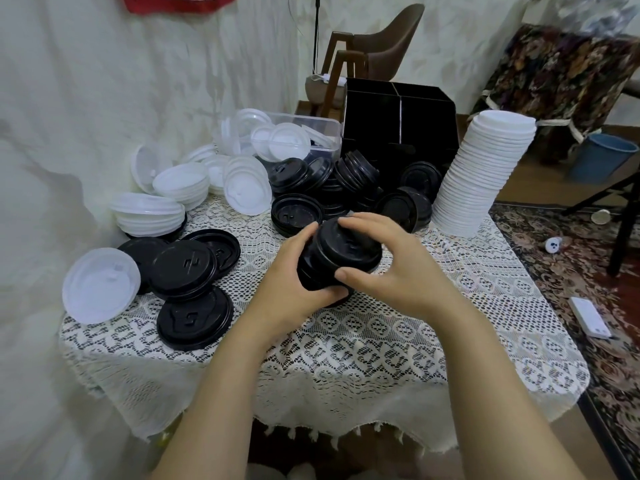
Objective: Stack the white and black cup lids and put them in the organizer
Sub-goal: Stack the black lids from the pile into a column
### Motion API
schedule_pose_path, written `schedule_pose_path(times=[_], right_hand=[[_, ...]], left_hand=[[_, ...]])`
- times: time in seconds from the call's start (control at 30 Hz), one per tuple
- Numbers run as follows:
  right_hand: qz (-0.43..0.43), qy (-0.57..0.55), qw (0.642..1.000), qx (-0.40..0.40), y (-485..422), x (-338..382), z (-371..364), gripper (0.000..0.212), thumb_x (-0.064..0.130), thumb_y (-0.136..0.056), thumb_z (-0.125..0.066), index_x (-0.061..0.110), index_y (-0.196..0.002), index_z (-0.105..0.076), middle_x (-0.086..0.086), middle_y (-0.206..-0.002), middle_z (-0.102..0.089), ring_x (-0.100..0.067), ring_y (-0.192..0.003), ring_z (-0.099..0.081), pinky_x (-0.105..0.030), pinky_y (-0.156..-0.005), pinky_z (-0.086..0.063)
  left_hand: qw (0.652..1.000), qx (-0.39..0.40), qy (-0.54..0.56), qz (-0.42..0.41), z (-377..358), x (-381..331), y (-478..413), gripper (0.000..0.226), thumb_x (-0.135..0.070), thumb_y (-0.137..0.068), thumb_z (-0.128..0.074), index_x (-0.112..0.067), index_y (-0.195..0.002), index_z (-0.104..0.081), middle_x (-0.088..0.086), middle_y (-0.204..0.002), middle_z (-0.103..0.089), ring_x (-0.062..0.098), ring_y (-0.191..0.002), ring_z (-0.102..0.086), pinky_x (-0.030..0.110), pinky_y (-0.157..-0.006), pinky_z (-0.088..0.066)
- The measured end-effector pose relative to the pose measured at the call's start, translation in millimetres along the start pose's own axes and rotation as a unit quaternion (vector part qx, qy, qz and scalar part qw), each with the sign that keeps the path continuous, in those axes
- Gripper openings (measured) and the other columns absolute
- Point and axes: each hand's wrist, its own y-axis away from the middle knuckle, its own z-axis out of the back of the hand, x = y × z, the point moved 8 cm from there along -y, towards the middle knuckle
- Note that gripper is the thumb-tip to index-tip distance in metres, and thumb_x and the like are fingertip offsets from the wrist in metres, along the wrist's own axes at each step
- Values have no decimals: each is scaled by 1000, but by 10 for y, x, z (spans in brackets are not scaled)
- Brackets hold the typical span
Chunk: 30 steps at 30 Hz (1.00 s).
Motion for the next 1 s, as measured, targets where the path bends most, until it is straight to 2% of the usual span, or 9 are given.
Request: schedule_pose_path(times=[0.1,0.17,0.27,0.37,0.47,0.57,0.67,0.8,1.0], right_hand=[[-4,3,1000,30,-60,18,-147,64,23,-79,-79,28,-137,-53,8,-147,-42,-3,-138,-33,-25,-116,-27],[-7,7,999,40,-82,11,-206,65,22,-79,-79,27,-138,-52,6,-147,-42,-5,-137,-34,-28,-116,-28],[-16,9,998,53,-97,-11,-263,65,21,-80,-78,27,-139,-51,7,-147,-40,-4,-136,-35,-23,-114,-28],[-19,12,998,57,-99,-40,-285,66,23,-80,-78,29,-140,-51,11,-147,-39,5,-129,-34,-6,-104,-24],[-24,15,997,66,-95,-73,-308,67,26,-80,-79,29,-141,-50,13,-148,-38,2,-132,-33,-13,-108,-24],[-28,5,996,83,-82,-102,-348,67,27,-82,-77,29,-143,-48,14,-149,-36,-1,-136,-32,-20,-112,-25],[-34,-13,995,93,-61,-135,-381,60,23,-89,-69,30,-144,-46,16,-151,-32,1,-137,-29,-19,-112,-22],[-62,-85,989,106,-28,-189,-412,52,18,-95,-60,32,-143,-47,21,-153,-28,4,-138,-27,-20,-111,-25],[-76,-170,976,115,-5,-168,-419,53,43,-86,-44,34,-137,-53,26,-151,-32,10,-137,-28,-16,-107,-26]], left_hand=[[1000,2,2,13,13,21,-4,103,-24,-70,-85,-40,-149,-20,-17,-139,-44,4,-124,-46,22,-100,-40],[1000,4,4,18,11,25,-8,108,-22,-71,-84,-40,-150,-14,-22,-133,-44,3,-120,-48,19,-95,-41],[1000,7,0,18,11,49,-17,112,-21,-69,-84,-41,-151,-10,-28,-129,-42,3,-121,-49,27,-101,-43],[1000,9,-4,18,17,72,-30,111,-21,-69,-84,-42,-150,-12,-28,-130,-42,4,-122,-48,32,-104,-42],[1000,9,-12,16,11,59,-36,109,-19,-69,-85,-40,-150,-14,-35,-124,-41,-2,-118,-48,12,-95,-42],[1000,11,-17,14,2,58,-40,105,-16,-72,-83,-37,-151,-18,-29,-128,-42,-4,-114,-47,-3,-78,-38],[1000,14,-14,10,1,56,-27,102,-19,-73,-82,-37,-151,-20,-20,-141,-39,1,-125,-42,4,-84,-39],[1000,13,-15,-22,-35,-41,5,91,-26,-79,-77,-32,-151,-21,-19,-148,-28,-3,-131,-33,1,-92,-34],[989,-28,-116,-89,-76,-186,-5,72,-47,-88,-58,-24,-149,-29,-25,-137,-26,-13,-127,-22,-1,-101,-15]])
